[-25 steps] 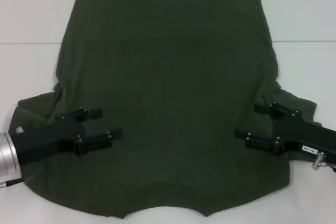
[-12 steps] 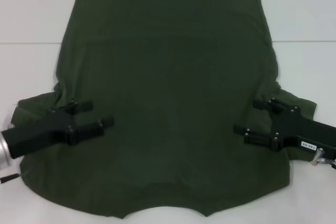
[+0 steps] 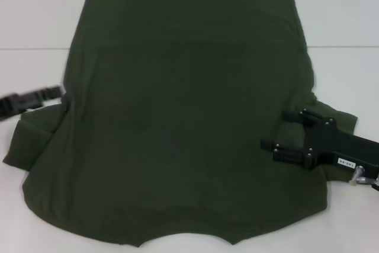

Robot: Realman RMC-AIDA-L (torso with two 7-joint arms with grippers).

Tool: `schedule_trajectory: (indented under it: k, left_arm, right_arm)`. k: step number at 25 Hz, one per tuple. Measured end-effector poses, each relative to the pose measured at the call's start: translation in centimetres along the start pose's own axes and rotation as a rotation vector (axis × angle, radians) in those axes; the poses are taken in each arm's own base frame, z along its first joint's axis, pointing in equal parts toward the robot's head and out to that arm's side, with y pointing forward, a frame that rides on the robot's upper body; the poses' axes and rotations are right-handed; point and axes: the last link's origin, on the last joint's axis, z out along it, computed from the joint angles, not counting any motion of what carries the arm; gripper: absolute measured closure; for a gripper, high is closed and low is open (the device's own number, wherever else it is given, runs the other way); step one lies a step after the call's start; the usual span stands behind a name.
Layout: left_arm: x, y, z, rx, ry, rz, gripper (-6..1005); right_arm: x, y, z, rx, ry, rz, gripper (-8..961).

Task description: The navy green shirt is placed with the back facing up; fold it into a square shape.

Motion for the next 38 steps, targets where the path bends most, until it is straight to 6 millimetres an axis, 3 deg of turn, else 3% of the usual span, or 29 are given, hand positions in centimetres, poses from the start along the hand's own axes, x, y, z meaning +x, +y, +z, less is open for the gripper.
schedule_trajectory:
  k: [7, 14, 28, 38]
  left_arm:
    - [3.1, -2.0, -1.9, 0.258, -0.141, -0.173, 111]
    - [3.9, -2.6, -1.1, 0.35, -0.17, -0.149, 115]
    - [2.2, -2.8, 1.6, 0.403, -0.266, -0.013, 123]
    - [1.6, -2.7, 1.8, 0.392, -0.287, -0.006, 129]
  right_arm:
    - [-0.4, 0.1, 0.1, -0.01, -0.017, 0.005, 11]
    - [-0.6, 0.0, 0.1, -0.006, -0.033, 0.013, 11]
    - [-0.1, 0.5, -0.1, -0.015, -0.036, 0.057, 12]
    - [-0.1, 0.6, -0.2, -0.023, -0.04, 0.059, 11]
